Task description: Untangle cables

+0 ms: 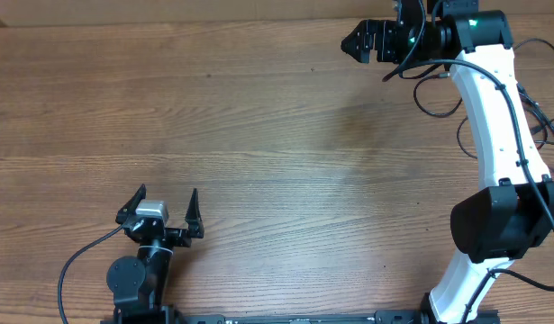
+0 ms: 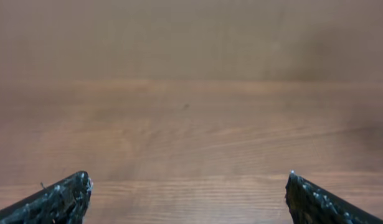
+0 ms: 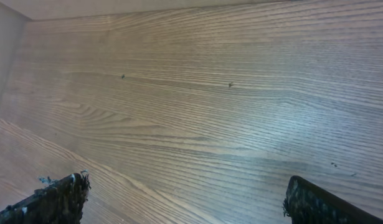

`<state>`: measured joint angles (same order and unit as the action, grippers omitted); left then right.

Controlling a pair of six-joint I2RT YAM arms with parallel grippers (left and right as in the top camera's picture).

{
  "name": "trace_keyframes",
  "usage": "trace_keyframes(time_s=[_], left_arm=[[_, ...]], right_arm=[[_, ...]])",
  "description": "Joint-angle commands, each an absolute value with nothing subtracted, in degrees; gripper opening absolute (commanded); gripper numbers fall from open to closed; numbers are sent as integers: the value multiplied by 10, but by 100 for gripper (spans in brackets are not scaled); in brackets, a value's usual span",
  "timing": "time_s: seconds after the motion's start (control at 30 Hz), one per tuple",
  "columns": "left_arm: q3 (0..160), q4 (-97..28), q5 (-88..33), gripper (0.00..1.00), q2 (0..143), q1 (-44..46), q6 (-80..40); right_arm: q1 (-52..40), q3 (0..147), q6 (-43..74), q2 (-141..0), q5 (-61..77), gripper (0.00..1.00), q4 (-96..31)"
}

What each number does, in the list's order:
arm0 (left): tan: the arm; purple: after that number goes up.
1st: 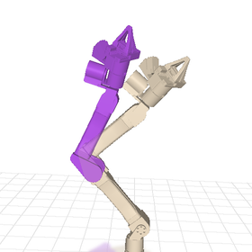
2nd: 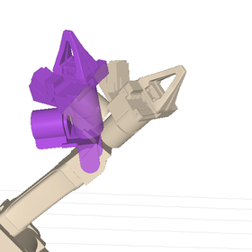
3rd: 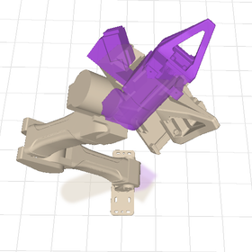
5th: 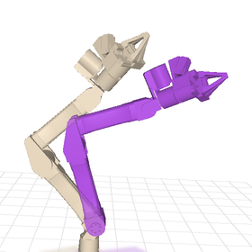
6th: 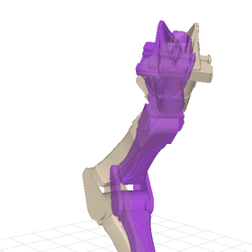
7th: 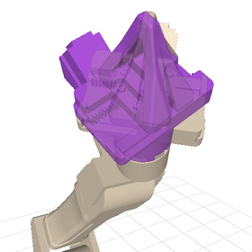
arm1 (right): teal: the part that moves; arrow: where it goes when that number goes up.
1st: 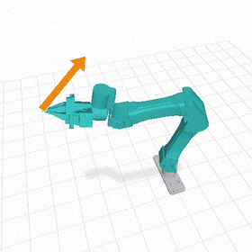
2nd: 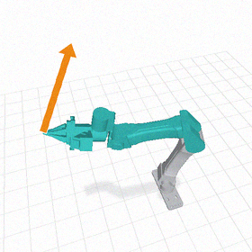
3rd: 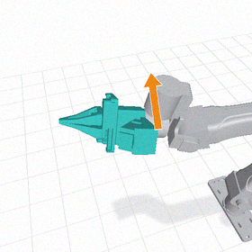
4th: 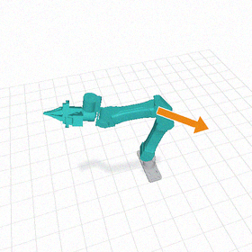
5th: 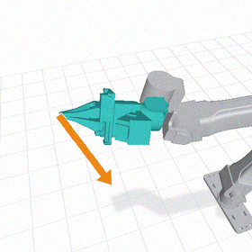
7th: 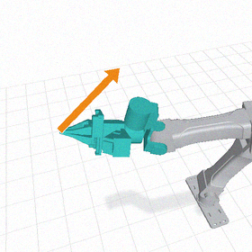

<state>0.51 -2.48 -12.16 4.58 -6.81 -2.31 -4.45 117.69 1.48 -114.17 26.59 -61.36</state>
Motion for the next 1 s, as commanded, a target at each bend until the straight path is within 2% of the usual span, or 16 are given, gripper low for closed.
trace_keyframes(time_s=[0.0,0.23,0.97], left_arm=[[3,-39,-79,100,1,-70,-39],[3,-42,-57,100,2,-41,-23],[3,-41,-59,100,2,-42,-23]], right_arm=[[-44,1174,13,-1122,267,100,-612],[-44,1174,13,-1122,267,100,-612],[-44,1174,13,-1122,267,100,-612]])
